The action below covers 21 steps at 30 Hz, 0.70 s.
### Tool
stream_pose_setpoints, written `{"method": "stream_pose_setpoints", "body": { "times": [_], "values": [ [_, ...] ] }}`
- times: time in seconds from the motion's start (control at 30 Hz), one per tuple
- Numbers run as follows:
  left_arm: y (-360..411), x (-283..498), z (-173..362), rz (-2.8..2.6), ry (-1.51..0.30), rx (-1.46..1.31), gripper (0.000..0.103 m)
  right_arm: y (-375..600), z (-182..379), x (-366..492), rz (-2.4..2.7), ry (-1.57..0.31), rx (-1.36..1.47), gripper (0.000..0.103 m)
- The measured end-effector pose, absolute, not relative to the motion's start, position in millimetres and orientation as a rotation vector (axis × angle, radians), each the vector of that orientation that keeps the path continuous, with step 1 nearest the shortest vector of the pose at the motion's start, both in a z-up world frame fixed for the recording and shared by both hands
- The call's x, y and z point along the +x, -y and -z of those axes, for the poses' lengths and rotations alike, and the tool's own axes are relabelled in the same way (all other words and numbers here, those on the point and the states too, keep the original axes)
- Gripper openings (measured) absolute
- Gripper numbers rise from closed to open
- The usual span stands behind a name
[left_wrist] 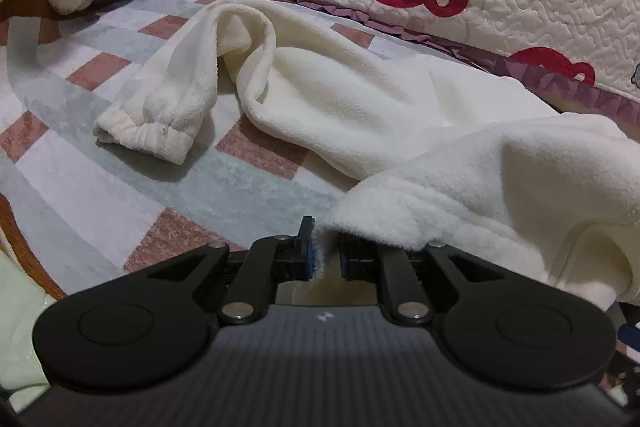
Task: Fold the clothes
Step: 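Pull the hem with the left gripper while the right gripper holds the fleece body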
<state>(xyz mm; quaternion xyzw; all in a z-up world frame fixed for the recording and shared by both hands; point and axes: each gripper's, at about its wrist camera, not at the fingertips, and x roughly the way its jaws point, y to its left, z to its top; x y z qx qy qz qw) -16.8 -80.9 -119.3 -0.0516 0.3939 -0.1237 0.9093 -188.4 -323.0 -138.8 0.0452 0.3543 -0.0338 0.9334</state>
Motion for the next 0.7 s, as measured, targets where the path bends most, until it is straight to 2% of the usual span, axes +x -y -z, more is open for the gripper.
{"method": "stream_pose_setpoints", "body": {
  "times": [0.13,0.23,0.3,0.33,0.37,0.43,0.6,0.7],
  "values": [
    [76,-15,121,0.238,-0.81,-0.124,0.014,312,140,-169,0.15,-0.672,0.076,0.06],
    [81,-16,125,0.226,-0.813,-0.091,0.014,324,143,-155,0.217,-0.636,0.244,0.059],
    [85,-18,125,0.216,-0.796,-0.054,0.014,324,142,-152,0.277,-0.605,0.214,0.048],
    [85,-19,123,0.216,-0.785,-0.053,0.014,324,139,-154,0.312,-0.576,0.183,0.032],
    [85,-20,121,0.215,-0.774,-0.052,0.014,324,135,-157,0.349,-0.544,0.15,0.022],
    [83,-23,115,0.23,-0.748,-0.069,0.014,337,127,-160,0.394,-0.503,0.138,0.018],
    [87,-28,109,0.271,-0.72,-0.077,0.017,375,109,-160,0.454,-0.409,0.117,0.018],
    [90,-29,111,0.272,-0.724,-0.07,0.026,393,93,-150,0.437,-0.352,0.088,0.018]
  ]
}}
